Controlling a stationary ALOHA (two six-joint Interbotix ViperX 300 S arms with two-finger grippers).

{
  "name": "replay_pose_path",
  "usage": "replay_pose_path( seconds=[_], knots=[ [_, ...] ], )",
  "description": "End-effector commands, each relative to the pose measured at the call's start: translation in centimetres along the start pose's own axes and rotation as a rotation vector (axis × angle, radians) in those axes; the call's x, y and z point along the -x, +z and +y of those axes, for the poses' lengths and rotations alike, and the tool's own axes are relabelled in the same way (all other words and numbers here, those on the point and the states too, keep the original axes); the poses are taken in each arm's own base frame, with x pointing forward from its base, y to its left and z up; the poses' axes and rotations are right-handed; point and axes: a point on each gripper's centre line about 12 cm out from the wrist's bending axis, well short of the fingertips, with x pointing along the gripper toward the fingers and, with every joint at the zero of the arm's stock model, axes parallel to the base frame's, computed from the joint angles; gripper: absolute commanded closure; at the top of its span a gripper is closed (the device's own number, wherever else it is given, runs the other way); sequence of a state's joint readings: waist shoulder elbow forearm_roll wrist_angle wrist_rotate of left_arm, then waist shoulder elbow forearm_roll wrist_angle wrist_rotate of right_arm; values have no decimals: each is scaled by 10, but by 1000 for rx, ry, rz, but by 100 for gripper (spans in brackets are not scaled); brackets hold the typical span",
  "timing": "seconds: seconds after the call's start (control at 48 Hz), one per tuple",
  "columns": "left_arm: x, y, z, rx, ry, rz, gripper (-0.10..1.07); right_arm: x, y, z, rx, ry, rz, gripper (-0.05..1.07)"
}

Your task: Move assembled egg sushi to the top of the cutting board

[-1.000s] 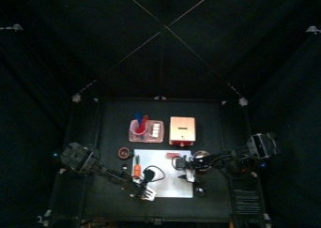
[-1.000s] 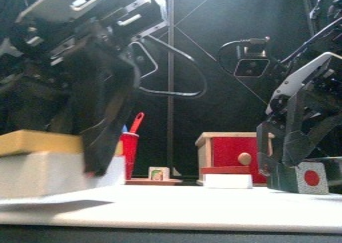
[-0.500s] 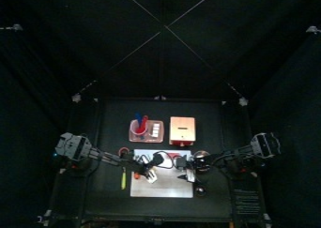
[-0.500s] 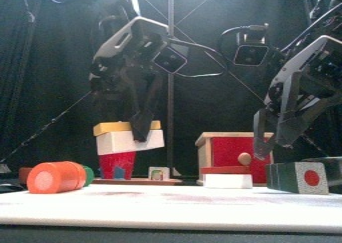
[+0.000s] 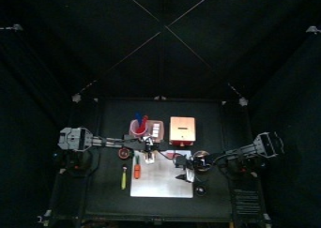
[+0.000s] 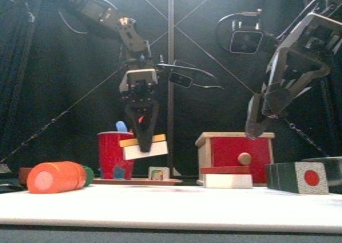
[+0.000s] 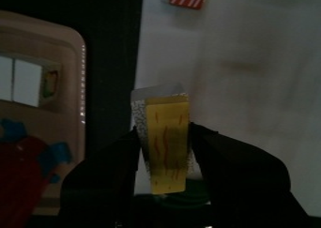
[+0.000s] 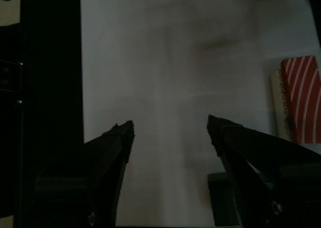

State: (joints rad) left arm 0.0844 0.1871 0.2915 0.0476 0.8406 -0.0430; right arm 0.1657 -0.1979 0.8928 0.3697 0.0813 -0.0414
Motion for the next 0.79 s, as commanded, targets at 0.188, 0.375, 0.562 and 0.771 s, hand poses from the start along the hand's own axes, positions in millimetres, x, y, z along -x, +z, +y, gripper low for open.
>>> replay_pose_path(
  seconds=[0.188,0.375,0.562,0.771],
  knots=[
    [-9,10,-2,-164,-96,-16,33,16,16,8,-39,35,-40,8],
    [-21,14,-7,-230,-149,-11,34,27,16,10,-71,52,-46,8],
    [-32,14,-2,-236,-147,7,34,30,13,10,-81,55,-48,8],
    [-40,11,3,-225,-149,27,33,30,14,10,-78,56,-51,8]
  ],
)
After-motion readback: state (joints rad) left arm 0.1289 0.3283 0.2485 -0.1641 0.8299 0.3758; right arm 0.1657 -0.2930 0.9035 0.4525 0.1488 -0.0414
